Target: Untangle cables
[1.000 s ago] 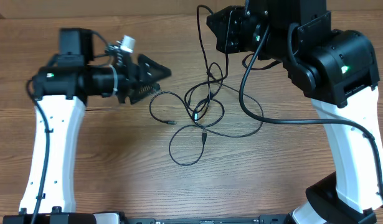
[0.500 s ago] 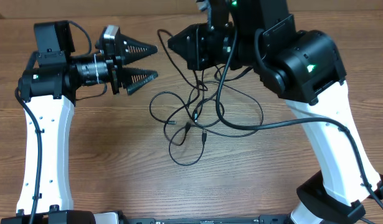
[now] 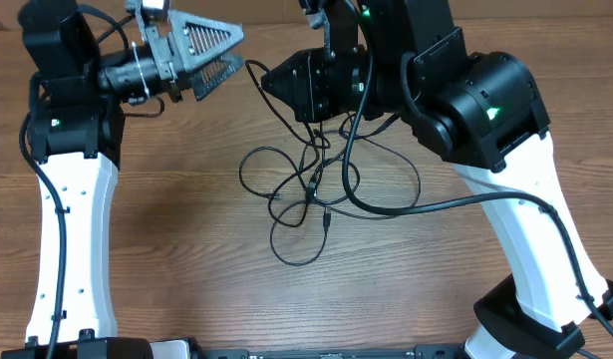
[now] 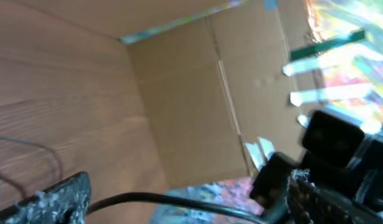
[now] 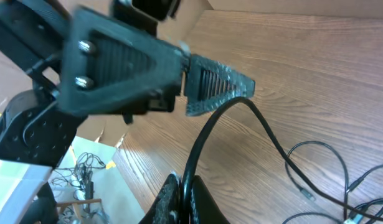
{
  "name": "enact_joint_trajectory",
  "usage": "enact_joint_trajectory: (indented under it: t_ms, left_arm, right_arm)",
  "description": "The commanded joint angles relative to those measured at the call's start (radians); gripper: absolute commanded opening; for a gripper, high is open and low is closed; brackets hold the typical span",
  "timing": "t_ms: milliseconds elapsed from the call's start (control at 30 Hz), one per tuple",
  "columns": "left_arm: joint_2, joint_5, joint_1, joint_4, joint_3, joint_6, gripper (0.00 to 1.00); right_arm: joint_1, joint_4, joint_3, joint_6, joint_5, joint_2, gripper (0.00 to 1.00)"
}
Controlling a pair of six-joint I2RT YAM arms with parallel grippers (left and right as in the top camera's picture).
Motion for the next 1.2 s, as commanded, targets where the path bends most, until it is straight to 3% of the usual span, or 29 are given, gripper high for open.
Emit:
enact_joint_trajectory:
  t_ms: [0, 100, 267, 567, 833, 1000, 1133, 1167]
  left_arm:
    - [0.001, -0.133, 0.010, -0.160, 0.010, 0.178, 1.00]
    - [0.002, -0.148, 0.010, -0.239, 0.010, 0.056, 0.99]
    - [0.002, -0.095, 0.010, -0.266, 0.010, -0.312, 1.00]
    - [0.002, -0.120, 0.009, -0.266, 0.010, -0.687, 1.00]
    - [0.002, -0.106, 0.014, -0.259, 0.010, -0.811, 1.00]
    - [0.002, -0.097, 0.018, -0.258, 0.010, -0.844, 0.95]
    - [0.002, -0.080, 0.018, -0.258, 0.010, -0.855, 0.83]
    - [0.002, -0.080, 0.018, -0.258, 0.010, -0.855, 0.74]
  right_arm:
    - [-0.018, 0.014, 0.007, 0.046, -0.008, -0.005, 0.04]
    - [-0.018, 0.020, 0.007, 0.036, -0.006, -0.004, 0.04]
    - [-0.017, 0.019, 0.007, 0.035, 0.044, 0.004, 0.04]
    - [0.026, 0.049, 0.007, 0.035, 0.046, 0.007, 0.04]
    - [0.059, 0.069, 0.007, 0.042, 0.048, 0.033, 0.04]
    - [0.064, 0.077, 0.007, 0.042, 0.047, 0.033, 0.04]
    - [0.076, 0.080, 0.007, 0.042, 0.041, 0.035, 0.04]
    - [0.081, 0.083, 0.007, 0.042, 0.040, 0.035, 0.04]
